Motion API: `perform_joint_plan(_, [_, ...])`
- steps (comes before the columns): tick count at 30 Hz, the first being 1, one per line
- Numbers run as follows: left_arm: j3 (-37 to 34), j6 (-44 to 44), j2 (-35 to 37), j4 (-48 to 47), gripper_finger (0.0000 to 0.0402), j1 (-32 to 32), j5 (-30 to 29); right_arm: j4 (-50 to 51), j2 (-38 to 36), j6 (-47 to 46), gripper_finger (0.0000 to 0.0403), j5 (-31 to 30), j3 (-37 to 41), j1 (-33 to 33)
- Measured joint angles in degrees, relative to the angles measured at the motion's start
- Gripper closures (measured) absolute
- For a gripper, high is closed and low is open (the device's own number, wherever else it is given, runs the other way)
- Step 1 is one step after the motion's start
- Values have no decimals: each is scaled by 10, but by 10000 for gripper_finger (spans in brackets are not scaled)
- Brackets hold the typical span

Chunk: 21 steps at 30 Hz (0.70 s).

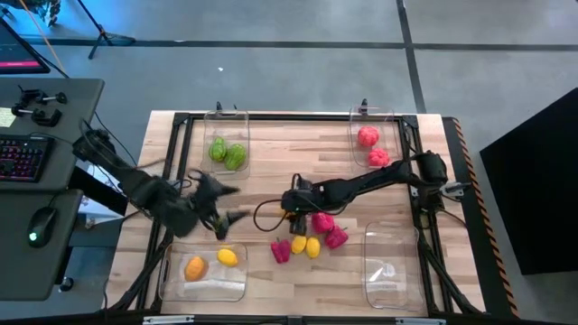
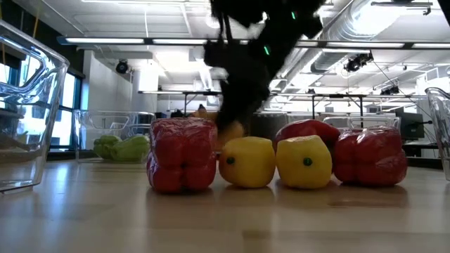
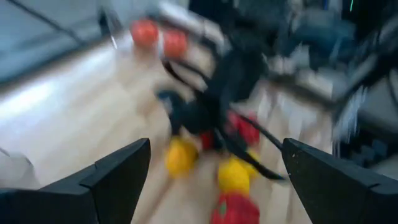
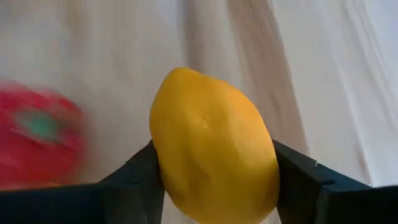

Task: Sort produce into baskets
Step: Put the yellow lemon into the bottom left transparent bin

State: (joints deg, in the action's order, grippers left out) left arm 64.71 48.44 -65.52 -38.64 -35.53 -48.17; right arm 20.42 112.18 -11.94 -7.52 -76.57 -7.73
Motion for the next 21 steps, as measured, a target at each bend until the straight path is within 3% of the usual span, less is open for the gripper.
perform_joint_plan(8, [1, -115, 96, 104, 51, 0, -198, -243, 15, -31, 193, 20, -78, -50])
perform_joint_plan(13, [0, -136, 101, 115, 51, 0, -213, -284, 86, -41, 188, 21, -151, -78])
perform_joint_plan(21, [0, -112, 80, 115, 51, 0, -213, -267, 233, -76, 167, 55, -336, -107])
